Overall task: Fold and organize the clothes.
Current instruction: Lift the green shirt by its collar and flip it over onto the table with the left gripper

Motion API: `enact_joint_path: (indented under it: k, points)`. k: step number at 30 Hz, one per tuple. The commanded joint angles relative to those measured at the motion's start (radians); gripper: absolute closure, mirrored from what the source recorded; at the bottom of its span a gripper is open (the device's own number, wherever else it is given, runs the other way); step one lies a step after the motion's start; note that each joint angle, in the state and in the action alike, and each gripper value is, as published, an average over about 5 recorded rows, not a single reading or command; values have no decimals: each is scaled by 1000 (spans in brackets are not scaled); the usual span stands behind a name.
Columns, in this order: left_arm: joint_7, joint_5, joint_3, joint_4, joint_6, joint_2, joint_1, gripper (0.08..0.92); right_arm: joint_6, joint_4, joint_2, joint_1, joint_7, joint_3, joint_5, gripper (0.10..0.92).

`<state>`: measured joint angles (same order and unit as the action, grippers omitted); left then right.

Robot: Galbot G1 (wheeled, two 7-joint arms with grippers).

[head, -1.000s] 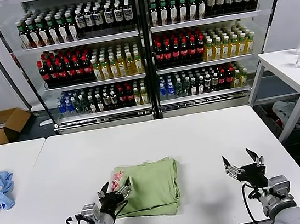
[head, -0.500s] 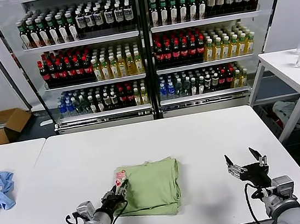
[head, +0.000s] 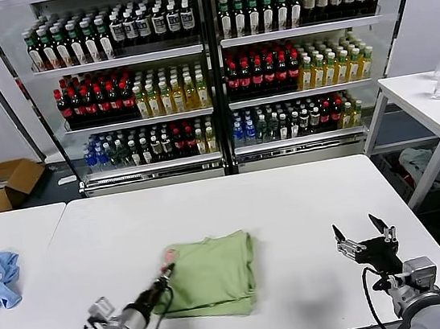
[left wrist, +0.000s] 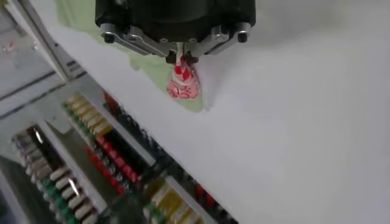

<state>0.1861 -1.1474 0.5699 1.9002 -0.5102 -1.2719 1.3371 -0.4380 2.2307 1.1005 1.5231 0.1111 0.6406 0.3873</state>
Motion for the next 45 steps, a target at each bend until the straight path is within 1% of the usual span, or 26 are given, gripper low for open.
enact_joint_path:
  k: [1, 3, 5, 7, 8, 9, 11, 12, 15, 18, 20, 22, 24, 26, 29, 31, 34, 35, 37, 40, 45]
  points:
    - [-2, 53, 442, 103, -20, 261, 7, 889, 2, -2, -3, -12, 0, 0, 7, 203]
    - [-34, 121, 511, 125, -33, 332, 18, 889, 3, -5, -3, -21, -1, -5, 10, 203]
    - [-66, 203, 533, 169, -44, 376, 30, 889, 4, -6, -1, -29, -1, -13, 11, 203]
    - [-84, 308, 481, 249, -56, 395, 38, 889, 5, -4, 3, -35, -1, -24, 8, 203]
    - [-86, 354, 435, 286, -59, 392, 39, 889, 5, -3, 6, -37, -2, -29, 6, 203]
    - [-85, 415, 357, 321, -61, 379, 37, 889, 5, 0, 8, -37, -2, -34, 3, 203]
    - [-82, 570, 169, 350, -54, 335, 29, 889, 6, 5, 12, -36, -3, -42, -2, 203]
    - [-81, 653, 67, 336, -44, 305, 22, 889, 7, 8, 13, -34, -4, -43, -3, 203]
    - [-71, 860, -213, 238, -13, 194, -25, 889, 11, 15, 15, -27, -5, -42, -6, 203]
    - [-39, 898, -413, 147, -17, 65, -123, 889, 12, 25, 20, -22, -5, -35, -11, 203]
    - [0, 808, -500, 110, -36, -14, -202, 889, 12, 32, 24, -19, -5, -29, -14, 203]
    - [58, 639, -568, 73, -53, -85, -287, 889, 12, 38, 27, -13, -5, -20, -16, 203]
    - [120, 454, -613, 37, -61, -152, -365, 889, 13, 41, 29, -6, -6, -10, -16, 203]
    - [161, 308, -644, 3, -61, -214, -423, 889, 14, 44, 28, -1, -7, 2, -15, 203]
    - [169, 247, -687, -78, -37, -282, -482, 889, 14, 44, 28, 3, -8, 16, -14, 203]
    - [159, 300, -713, -164, -22, -308, -511, 889, 15, 43, 31, 1, -8, 19, -14, 203]
    - [130, 510, -754, -280, 22, -324, -536, 889, 14, 38, 37, -5, -10, 15, -17, 203]
    - [121, 595, -767, -300, 44, -323, -537, 889, 13, 35, 38, -9, -11, 11, -19, 203]
    - [111, 724, -783, -299, 89, -312, -527, 875, 12, 26, 38, -22, -11, 0, -22, 203]
    - [109, 775, -782, -214, 119, -268, -493, 811, 7, 8, 38, -51, -9, -23, -24, 203]
    - [100, 700, -719, 1, 121, -177, -402, 664, -5, -38, 43, -114, -2, -80, -16, 203]
